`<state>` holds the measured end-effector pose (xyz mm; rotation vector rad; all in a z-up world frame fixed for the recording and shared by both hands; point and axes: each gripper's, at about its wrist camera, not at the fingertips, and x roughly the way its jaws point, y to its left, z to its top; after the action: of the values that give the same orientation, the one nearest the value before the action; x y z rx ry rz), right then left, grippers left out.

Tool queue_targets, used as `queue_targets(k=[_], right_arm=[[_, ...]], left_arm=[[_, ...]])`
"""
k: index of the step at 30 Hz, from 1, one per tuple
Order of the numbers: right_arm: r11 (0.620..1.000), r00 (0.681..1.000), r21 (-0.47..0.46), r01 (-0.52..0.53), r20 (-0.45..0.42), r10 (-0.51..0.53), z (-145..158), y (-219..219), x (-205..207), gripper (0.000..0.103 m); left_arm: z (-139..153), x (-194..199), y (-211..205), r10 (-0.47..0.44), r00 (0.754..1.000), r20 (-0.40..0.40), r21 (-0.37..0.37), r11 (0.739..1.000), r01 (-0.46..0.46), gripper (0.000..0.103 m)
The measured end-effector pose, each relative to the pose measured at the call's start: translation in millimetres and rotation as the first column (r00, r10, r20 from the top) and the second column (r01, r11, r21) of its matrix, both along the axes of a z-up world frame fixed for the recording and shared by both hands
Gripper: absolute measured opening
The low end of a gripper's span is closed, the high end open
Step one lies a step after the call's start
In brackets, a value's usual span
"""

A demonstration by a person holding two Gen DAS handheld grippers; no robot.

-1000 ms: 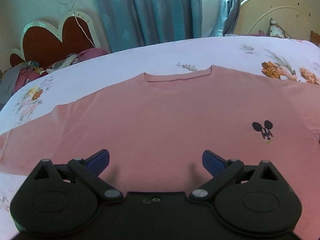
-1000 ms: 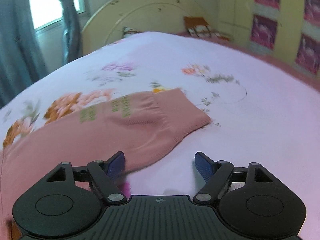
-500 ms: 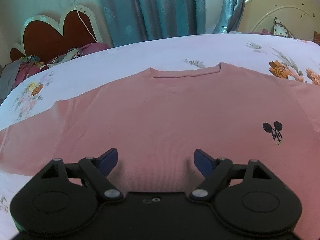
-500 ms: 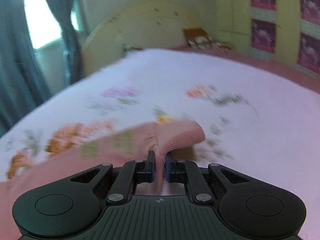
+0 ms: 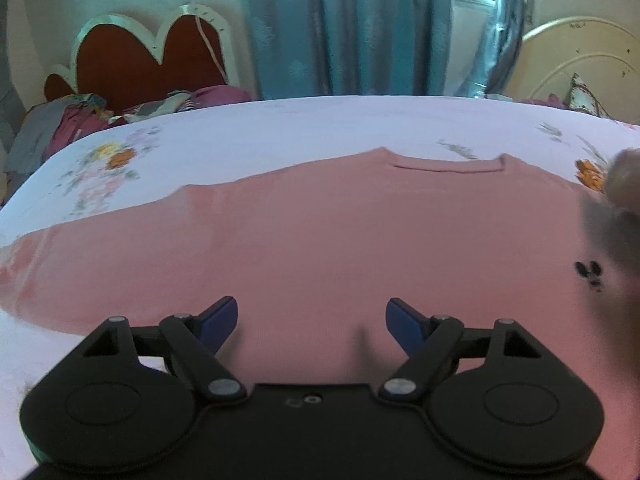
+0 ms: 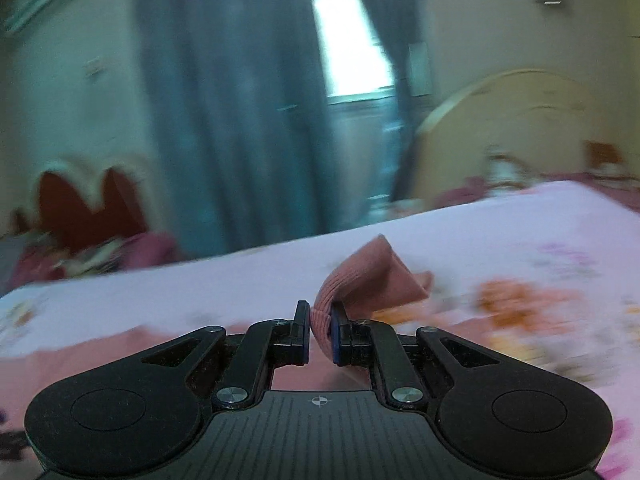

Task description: Fold small clothes

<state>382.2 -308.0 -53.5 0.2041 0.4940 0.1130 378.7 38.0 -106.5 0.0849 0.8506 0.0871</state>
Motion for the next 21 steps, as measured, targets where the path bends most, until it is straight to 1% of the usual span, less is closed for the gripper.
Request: queue_targets(k=[2, 4, 7, 8, 9, 10, 11, 12, 14, 16, 19, 21], right_arm=[[0.996, 0.995, 0.031, -0.083, -0.044, 0.085, -13, 45, 3, 0.009], [0.987, 0.983, 0.052, -0.151, -0.093, 0.155, -30, 84, 4, 0.010], [0.978, 0.962, 0.027, -0.209, -0.174, 0.211, -55, 125, 5, 0.011], [0.976, 0.955, 0.021, -0.218, -0.203, 0.217, -61, 132, 6, 0.016], [0.975, 0.951, 0.027, -0.222, -0.216, 0.223, -63, 135, 5, 0.035], [0.972, 0.948, 0.046, -0.229, -0.216, 0.234, -63, 135, 4, 0.060], [0.973, 0.952, 0.051, -0.224, -0.200, 0.230, -59, 131, 0, 0.067], [0.976, 0.960, 0.039, -0.214, -0.176, 0.217, -54, 127, -7, 0.069], [0.983, 0.971, 0.010, -0.183, -0.156, 0.182, -45, 113, -15, 0.069], [0.991, 0.978, 0.003, -0.134, -0.158, 0.133, -40, 89, -19, 0.069], [0.998, 0.984, -0.047, -0.042, -0.173, 0.033, -41, 56, -29, 0.069], [0.996, 0.982, -0.086, 0.014, -0.185, -0.030, -45, 32, -41, 0.069]], left_arm=[[0, -1, 13, 0.010, 1.000, 0.004, 0.004, 1.000, -0.010, 0.081], [0, 1, 23, 0.014, 1.000, 0.002, 0.000, 1.000, -0.014, 0.081], [0, 3, 32, 0.003, 1.000, -0.002, -0.015, 1.000, -0.003, 0.081], [0, 4, 33, -0.007, 1.000, -0.004, -0.028, 1.000, 0.007, 0.081], [0, 6, 32, -0.022, 1.000, -0.007, -0.046, 0.999, 0.021, 0.081], [-1, 5, 32, -0.038, 0.999, -0.009, -0.062, 0.997, 0.037, 0.081], [-2, 6, 30, -0.056, 0.998, -0.015, -0.084, 0.995, 0.054, 0.081], [-3, 9, 25, -0.075, 0.997, -0.021, -0.106, 0.992, 0.072, 0.081], [-6, 16, 15, -0.115, 0.993, -0.029, -0.141, 0.984, 0.109, 0.081], [-12, 26, -2, -0.161, 0.986, -0.042, -0.185, 0.971, 0.151, 0.082], [-22, 41, -27, -0.213, 0.976, -0.049, -0.255, 0.947, 0.194, 0.081], [-29, 52, -42, -0.233, 0.971, -0.047, -0.279, 0.937, 0.211, 0.076]])
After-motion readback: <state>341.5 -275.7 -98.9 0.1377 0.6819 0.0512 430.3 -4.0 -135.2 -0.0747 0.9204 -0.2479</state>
